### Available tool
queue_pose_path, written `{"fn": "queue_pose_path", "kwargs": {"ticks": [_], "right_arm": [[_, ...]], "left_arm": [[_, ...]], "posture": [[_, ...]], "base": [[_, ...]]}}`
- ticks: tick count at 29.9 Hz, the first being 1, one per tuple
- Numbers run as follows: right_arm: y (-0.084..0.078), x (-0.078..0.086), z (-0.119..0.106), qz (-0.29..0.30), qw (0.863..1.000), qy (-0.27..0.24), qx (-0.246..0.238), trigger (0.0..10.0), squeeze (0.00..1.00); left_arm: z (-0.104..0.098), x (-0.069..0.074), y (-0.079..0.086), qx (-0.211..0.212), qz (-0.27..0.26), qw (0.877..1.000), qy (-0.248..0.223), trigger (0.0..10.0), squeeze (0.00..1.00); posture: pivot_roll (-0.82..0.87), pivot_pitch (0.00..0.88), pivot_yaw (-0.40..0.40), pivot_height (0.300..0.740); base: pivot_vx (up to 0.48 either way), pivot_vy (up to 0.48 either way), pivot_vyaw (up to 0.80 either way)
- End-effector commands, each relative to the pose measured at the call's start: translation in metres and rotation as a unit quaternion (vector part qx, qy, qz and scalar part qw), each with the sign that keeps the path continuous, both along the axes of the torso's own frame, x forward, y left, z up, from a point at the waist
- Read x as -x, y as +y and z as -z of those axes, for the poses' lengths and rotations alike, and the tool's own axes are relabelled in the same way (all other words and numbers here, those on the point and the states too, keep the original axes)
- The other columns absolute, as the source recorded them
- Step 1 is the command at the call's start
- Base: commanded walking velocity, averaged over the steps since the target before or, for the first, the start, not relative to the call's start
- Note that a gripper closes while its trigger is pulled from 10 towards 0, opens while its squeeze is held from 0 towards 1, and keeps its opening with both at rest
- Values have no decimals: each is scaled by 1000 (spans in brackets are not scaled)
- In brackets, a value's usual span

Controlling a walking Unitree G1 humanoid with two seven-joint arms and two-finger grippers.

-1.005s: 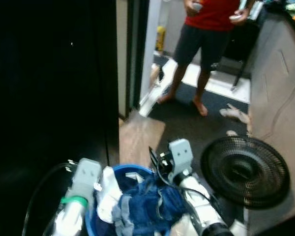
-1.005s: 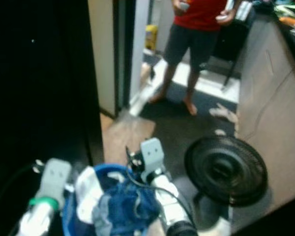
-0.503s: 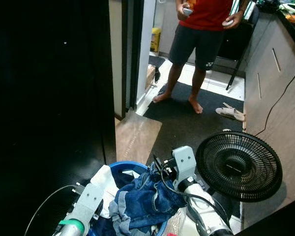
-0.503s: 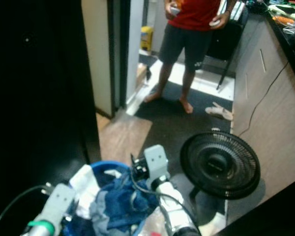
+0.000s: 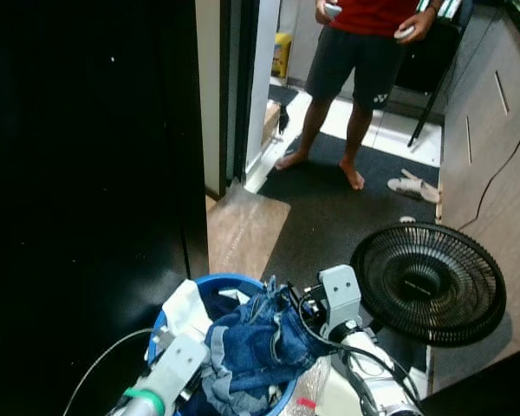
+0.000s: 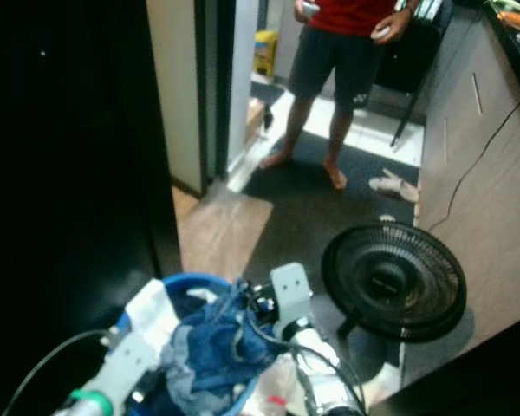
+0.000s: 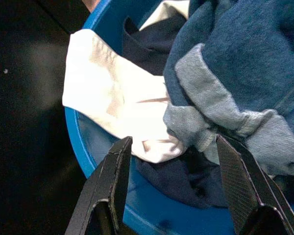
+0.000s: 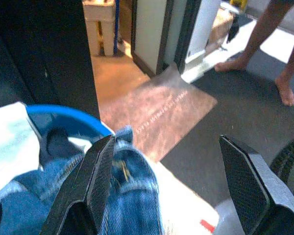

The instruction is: Clothes washing

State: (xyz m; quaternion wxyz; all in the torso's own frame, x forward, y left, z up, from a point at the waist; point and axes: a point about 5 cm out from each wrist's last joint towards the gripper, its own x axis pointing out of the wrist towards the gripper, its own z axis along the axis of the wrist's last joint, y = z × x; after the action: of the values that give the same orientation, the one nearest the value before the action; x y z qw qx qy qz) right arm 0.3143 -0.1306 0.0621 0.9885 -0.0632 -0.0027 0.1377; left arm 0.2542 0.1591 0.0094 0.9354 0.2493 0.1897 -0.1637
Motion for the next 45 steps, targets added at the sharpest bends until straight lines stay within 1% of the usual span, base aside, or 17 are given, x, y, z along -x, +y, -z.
{"fn": "queue_pose_path", "kwargs": {"ticks": [1, 3, 5, 9, 12, 15, 18, 21, 22, 23, 25, 27, 31, 35, 38, 39, 45], "right_arm": [[-3, 6, 11, 5, 1000, 22, 7, 10000, 0], [-2, 6, 11, 5, 1000, 23, 8, 10000, 0], [4, 6, 10, -1, 1000, 21, 6, 10000, 0], [7, 6, 9, -7, 1000, 17, 6, 10000, 0], [11, 6, 6, -14, 1000, 10, 6, 10000, 0], [13, 5, -1, -25, 1000, 3, -15, 10000, 0], [22, 3, -13, -52, 997, -6, -55, 10000, 0], [23, -4, -35, -58, 996, -54, -41, 10000, 0], [23, -4, -35, -58, 996, -54, -41, 10000, 0], [19, -7, -43, -51, 996, -74, -27, 10000, 0], [19, -7, -43, -51, 996, -74, -27, 10000, 0], [4, -14, -62, -18, 993, -113, -21, 10000, 0], [-4, -15, -69, -3, 992, -121, -29, 10000, 0], [-9, -14, -64, 9, 994, -101, -35, 10000, 0], [-10, -15, -48, 17, 998, -63, -23, 10000, 0], [-8, -15, -31, 19, 999, -23, -13, 10000, 0], [7, -14, -12, -8, 999, 38, -13, 10000, 0]], "left_arm": [[16, 6, 6, -21, -22, 999, 33, 10000, 0], [18, 2, 10, -32, -44, 998, 39, 10000, 0], [24, -2, 26, -62, -102, 991, 57, 10000, 0], [26, -1, 33, -77, -110, 989, 68, 10000, 0], [30, 6, 47, -97, -115, 985, 88, 10000, 0], [34, 22, 69, -102, -142, 979, 101, 10000, 0], [29, 22, 67, -48, -152, 984, 84, 10000, 0], [10, 7, 46, 52, -137, 989, 32, 10000, 0], [10, 7, 46, 52, -137, 989, 32, 10000, 0], [-1, 0, 37, 81, -131, 988, 8, 10000, 0], [-1, 0, 37, 81, -131, 988, 8, 10000, 0], [-36, -18, 12, 164, -107, 979, -52, 10000, 0], [-59, -24, 1, 196, -85, 973, -83, 10000, 0], [-69, -26, -1, 210, -77, 970, -93, 10000, 0], [-68, -27, 0, 200, -75, 972, -93, 10000, 0], [-60, -27, 2, 174, -77, 978, -82, 10000, 0], [-48, -26, 5, 158, -93, 981, -58, 10000, 0]], "posture": [[93, 186, -8, 740], [93, 186, -8, 740], [87, 199, -7, 740], [85, 213, -8, 740], [80, 223, -8, 740], [91, 235, -14, 740], [91, 235, -17, 740], [97, 230, -24, 740], [97, 230, -24, 740], [94, 226, -26, 740], [94, 226, -26, 740], [91, 216, -30, 740], [87, 206, -27, 740], [89, 198, -25, 740], [86, 193, -23, 740], [92, 192, -22, 740], [93, 192, -24, 740]], "base": [[0, 0, 0], [0, 0, 0], [0, 0, 0], [0, 0, 0], [0, 0, 0], [0, 0, 0], [0, 0, 0], [0, 0, 0], [0, 0, 0], [0, 0, 0], [0, 0, 0], [0, 0, 0], [0, 0, 0], [0, 0, 0], [0, 0, 0], [0, 0, 0], [0, 0, 0]]}}
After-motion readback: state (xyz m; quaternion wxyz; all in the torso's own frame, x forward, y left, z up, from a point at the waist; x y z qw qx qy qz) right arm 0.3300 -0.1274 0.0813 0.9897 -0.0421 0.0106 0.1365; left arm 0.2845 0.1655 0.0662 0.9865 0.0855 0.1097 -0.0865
